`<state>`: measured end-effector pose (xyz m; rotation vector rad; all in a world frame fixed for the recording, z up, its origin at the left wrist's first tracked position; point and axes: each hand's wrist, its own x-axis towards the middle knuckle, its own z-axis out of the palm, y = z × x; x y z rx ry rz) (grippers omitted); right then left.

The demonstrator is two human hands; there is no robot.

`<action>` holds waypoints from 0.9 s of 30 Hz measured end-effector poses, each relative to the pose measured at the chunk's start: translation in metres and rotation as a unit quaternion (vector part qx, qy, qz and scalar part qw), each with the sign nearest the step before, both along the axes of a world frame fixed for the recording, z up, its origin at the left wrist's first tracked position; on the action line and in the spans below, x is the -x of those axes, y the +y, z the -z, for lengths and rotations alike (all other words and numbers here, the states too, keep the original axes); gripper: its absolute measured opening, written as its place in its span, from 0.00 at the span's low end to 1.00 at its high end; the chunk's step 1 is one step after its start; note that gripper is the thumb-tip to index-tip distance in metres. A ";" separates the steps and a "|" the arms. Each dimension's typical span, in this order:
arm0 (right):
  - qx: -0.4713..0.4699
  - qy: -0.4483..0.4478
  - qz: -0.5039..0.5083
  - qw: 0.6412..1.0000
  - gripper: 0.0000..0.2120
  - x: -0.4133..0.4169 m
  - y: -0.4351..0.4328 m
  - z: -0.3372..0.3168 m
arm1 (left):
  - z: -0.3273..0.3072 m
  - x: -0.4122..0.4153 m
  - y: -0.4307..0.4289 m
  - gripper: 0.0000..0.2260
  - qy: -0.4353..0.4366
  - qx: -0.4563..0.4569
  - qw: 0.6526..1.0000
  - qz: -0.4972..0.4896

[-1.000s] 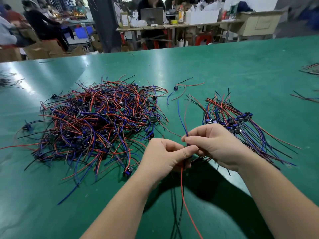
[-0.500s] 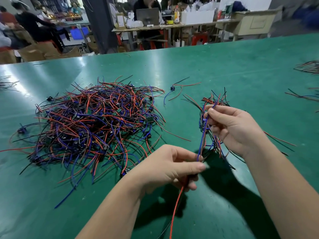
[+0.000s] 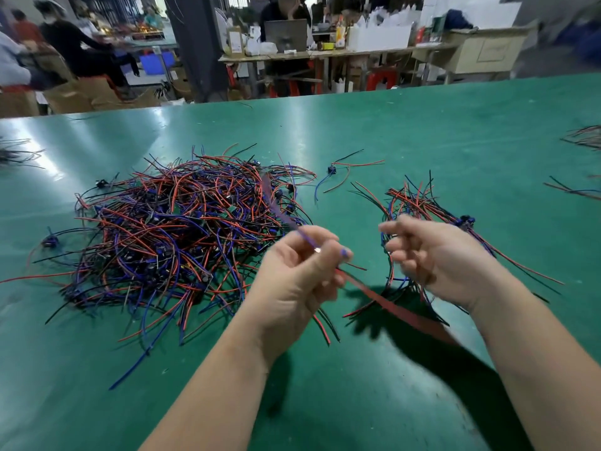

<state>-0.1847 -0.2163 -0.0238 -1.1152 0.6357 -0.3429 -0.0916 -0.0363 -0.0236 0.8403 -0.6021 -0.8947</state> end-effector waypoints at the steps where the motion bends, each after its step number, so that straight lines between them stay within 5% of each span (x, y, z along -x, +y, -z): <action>1: 0.023 0.012 -0.055 0.998 0.08 0.000 0.007 0.001 | 0.000 -0.002 0.000 0.18 0.035 0.036 0.998 -0.037; 4: 0.031 -0.004 -0.186 0.982 0.13 -0.001 0.023 0.006 | 0.002 -0.007 -0.004 0.22 0.057 0.070 0.985 -0.145; 7: -0.011 -0.086 -0.199 0.976 0.14 -0.006 0.033 0.009 | 0.009 -0.002 -0.011 0.18 -0.101 -0.011 0.965 -0.241; 9: -0.028 -0.130 -0.160 0.978 0.16 -0.009 0.036 0.010 | 0.013 0.007 -0.013 0.15 -0.186 -0.021 0.956 -0.225; 14: 0.008 -0.119 -0.078 0.990 0.05 -0.008 0.030 0.005 | 0.014 0.011 -0.012 0.12 -0.240 -0.068 0.958 -0.143; 17: 0.028 -0.094 -0.077 0.992 0.04 -0.007 0.027 0.003 | 0.010 0.011 -0.013 0.14 -0.157 -0.088 0.973 -0.146; 19: 0.046 -0.078 -0.091 0.992 0.04 -0.008 0.030 0.005 | 0.009 0.010 -0.012 0.05 -0.094 -0.102 0.981 -0.137; 27: 0.097 -0.063 0.018 0.993 0.04 -0.007 0.025 0.000 | 0.013 0.016 -0.014 0.03 -0.062 -0.200 0.976 -0.052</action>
